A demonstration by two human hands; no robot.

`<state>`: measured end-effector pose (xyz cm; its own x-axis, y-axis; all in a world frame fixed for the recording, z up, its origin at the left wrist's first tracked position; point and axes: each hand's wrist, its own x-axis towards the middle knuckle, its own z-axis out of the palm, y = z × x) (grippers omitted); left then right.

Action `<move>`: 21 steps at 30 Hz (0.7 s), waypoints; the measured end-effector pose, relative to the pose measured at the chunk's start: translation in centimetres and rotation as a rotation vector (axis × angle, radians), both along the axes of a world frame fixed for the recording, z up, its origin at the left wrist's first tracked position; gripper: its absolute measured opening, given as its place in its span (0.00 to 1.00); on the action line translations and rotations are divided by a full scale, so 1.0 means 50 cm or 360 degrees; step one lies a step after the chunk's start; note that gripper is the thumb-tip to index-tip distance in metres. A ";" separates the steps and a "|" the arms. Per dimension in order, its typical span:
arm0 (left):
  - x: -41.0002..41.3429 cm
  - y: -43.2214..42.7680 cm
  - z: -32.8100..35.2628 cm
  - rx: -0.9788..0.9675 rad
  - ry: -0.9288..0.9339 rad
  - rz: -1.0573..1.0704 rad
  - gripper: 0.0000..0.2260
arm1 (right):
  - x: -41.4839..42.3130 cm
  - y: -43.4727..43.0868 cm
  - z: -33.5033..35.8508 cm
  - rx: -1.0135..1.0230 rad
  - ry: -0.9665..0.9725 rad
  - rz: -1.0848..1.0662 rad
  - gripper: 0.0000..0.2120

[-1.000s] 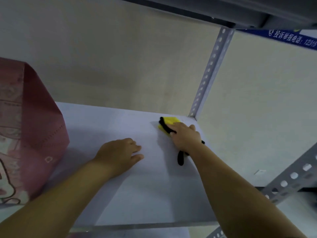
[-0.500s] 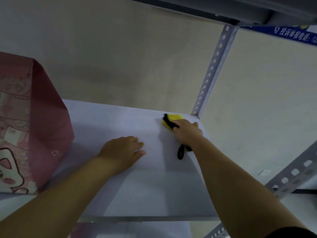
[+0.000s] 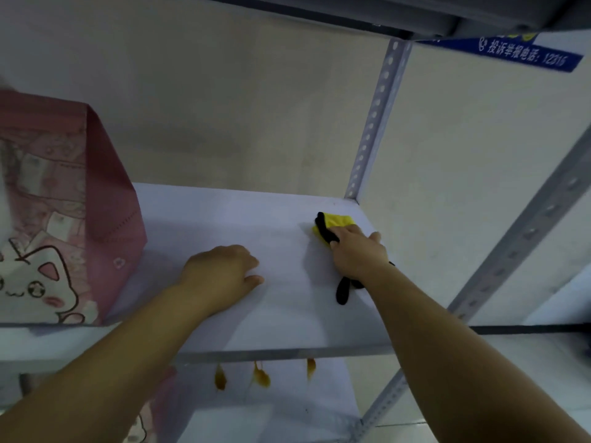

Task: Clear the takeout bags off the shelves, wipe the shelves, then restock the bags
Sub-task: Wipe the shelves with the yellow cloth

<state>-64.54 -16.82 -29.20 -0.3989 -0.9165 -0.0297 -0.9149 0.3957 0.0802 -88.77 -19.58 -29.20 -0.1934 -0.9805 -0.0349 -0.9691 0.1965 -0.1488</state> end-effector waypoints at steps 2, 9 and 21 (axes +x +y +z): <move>0.017 0.038 -0.003 -0.0102 0.0090 -0.0037 0.18 | -0.002 0.027 0.001 -0.0027 0.0057 -0.0180 0.19; 0.069 0.158 -0.022 -0.0252 0.0295 -0.0040 0.13 | 0.076 0.140 -0.008 -0.0097 0.0072 -0.0010 0.19; 0.145 0.354 -0.055 -0.0392 0.0619 -0.0113 0.12 | 0.134 0.459 -0.045 -0.0520 -0.0183 0.0460 0.17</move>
